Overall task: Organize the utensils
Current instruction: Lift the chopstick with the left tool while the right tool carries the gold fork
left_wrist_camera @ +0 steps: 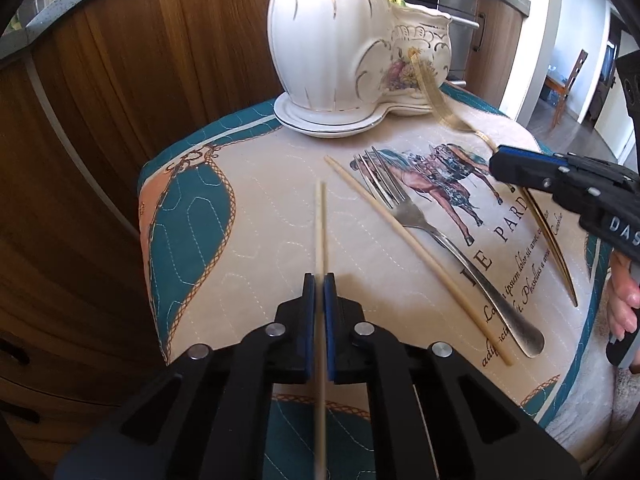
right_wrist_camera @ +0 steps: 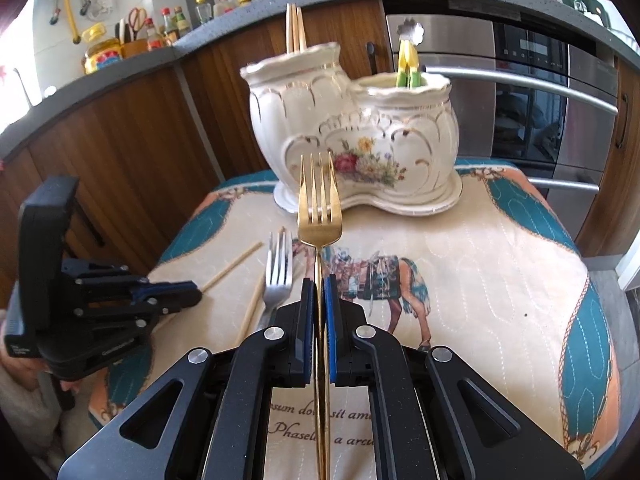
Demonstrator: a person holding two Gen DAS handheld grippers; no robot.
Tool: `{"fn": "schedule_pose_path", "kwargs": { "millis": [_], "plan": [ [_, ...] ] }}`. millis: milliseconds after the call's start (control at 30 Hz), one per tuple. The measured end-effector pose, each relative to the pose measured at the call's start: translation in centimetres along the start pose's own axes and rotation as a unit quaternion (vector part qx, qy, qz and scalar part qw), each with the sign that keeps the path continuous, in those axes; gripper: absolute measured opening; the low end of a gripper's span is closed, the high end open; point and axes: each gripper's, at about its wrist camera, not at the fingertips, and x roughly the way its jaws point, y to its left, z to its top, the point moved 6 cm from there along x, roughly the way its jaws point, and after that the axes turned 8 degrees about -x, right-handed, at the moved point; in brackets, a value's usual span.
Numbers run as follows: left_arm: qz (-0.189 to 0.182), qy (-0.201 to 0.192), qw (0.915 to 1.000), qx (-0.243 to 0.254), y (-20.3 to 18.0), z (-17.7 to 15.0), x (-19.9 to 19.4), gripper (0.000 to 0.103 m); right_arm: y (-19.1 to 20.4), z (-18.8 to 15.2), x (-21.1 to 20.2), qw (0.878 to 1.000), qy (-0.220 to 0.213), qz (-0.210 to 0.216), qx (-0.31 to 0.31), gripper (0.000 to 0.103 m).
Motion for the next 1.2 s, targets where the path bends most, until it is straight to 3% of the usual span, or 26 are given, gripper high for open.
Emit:
{"fn": "schedule_pose_path", "kwargs": {
  "millis": [167, 467, 567, 767, 1200],
  "plan": [
    [-0.016, -0.026, 0.9995, -0.007, 0.5, 0.5, -1.3, 0.004, -0.4, 1.1, -2.0, 0.999, -0.048, 0.006, 0.005, 0.007],
    [-0.065, -0.140, 0.9880, -0.008, 0.3, 3.1, -6.6, 0.004, 0.9, 2.9, -4.9, 0.990, -0.136, -0.022, -0.034, 0.007],
    [-0.081, -0.174, 0.9813, -0.009, 0.0, 4.0, -8.0, 0.004, 1.1, 3.4, -5.7, 0.985, -0.162, -0.031, -0.043, 0.007],
    [-0.116, -0.259, 0.9589, -0.006, -0.7, 6.6, -11.2, 0.004, 1.2, 5.2, -7.9, 0.974, -0.215, -0.052, -0.049, 0.007],
    [-0.151, -0.335, 0.9287, -0.050, -1.0, 15.3, -11.4, 0.004, -3.2, 15.3, -8.0, 0.954, -0.284, -0.095, -0.005, 0.007]
  ]
}}
